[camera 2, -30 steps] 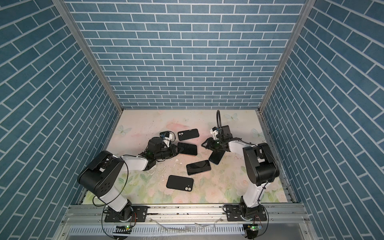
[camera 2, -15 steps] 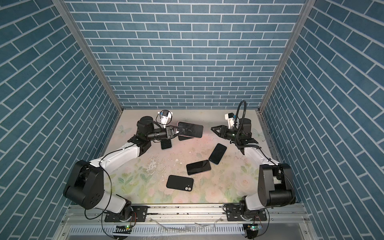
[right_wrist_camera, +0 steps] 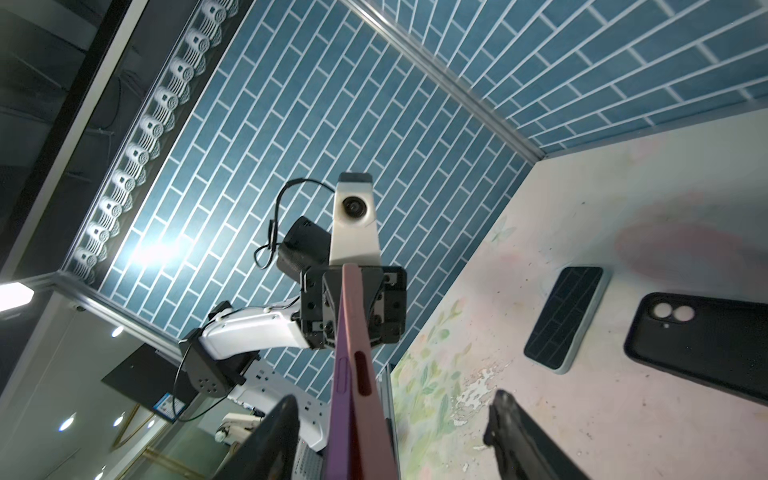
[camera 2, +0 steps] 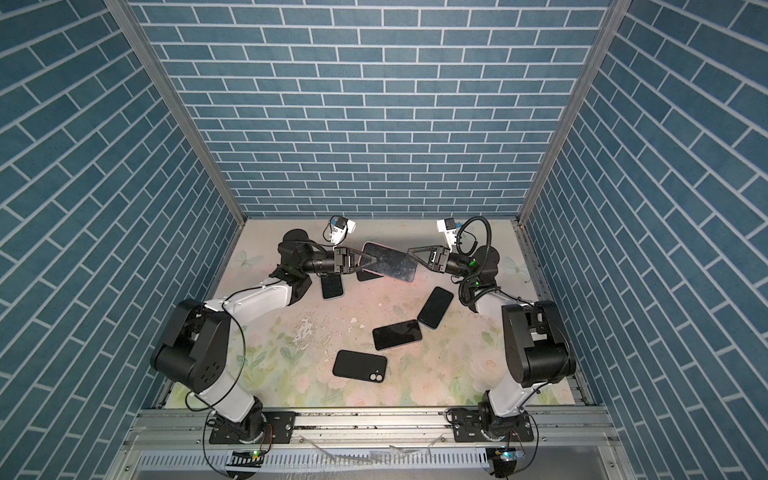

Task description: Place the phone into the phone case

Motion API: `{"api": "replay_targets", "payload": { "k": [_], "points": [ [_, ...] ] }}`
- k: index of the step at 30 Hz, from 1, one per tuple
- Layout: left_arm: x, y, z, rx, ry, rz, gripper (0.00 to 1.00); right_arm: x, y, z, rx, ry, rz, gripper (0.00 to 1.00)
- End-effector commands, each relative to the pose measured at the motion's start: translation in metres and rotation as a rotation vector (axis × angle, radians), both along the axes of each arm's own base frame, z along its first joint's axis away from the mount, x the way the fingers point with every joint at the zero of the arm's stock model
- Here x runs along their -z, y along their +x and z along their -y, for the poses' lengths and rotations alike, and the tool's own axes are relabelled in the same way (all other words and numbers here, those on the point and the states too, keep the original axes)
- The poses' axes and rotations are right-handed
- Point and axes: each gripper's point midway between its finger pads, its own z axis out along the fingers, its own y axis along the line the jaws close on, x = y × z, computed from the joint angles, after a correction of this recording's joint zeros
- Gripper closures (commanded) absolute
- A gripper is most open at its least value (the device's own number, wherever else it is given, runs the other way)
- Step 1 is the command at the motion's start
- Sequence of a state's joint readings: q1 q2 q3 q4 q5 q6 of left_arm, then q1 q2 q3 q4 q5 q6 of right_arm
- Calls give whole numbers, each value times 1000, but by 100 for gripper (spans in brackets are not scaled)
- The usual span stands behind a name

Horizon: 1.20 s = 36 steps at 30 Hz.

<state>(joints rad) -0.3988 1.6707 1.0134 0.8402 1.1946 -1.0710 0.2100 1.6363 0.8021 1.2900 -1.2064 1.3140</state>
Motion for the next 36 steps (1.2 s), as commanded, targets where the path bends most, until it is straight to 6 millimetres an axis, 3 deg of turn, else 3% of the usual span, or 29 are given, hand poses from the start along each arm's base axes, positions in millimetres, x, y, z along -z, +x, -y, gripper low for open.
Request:
{"api": "replay_targets", "payload": {
  "k": [1,5,10,20,21,24,25,30,36],
  "points": [
    [-36,1,-8,14,-82,103,100,-19,-12,0,-43,20,73,30],
    [-30,5,-8,11,-78,92,100,-20,-13,-2,-48,22,66,38],
    [-25,6,-8,10,-74,82,100,-16,-13,-10,-74,21,43,57],
    [-21,3,-9,11,-78,69,100,-16,-5,-16,-66,31,25,72],
    [-21,3,-10,10,-78,69,100,-15,-4,-17,-64,30,19,75],
    [-20,2,-10,10,-78,67,100,-10,2,-18,-54,22,-6,99],
    [-20,3,-10,10,-77,66,100,-7,5,-18,-47,16,-18,100],
    [-19,2,-10,6,-80,63,100,12,13,-18,13,-72,-45,100],
    [-30,6,-14,-55,-117,77,100,24,2,-13,67,-234,-16,67]
  ]
}}
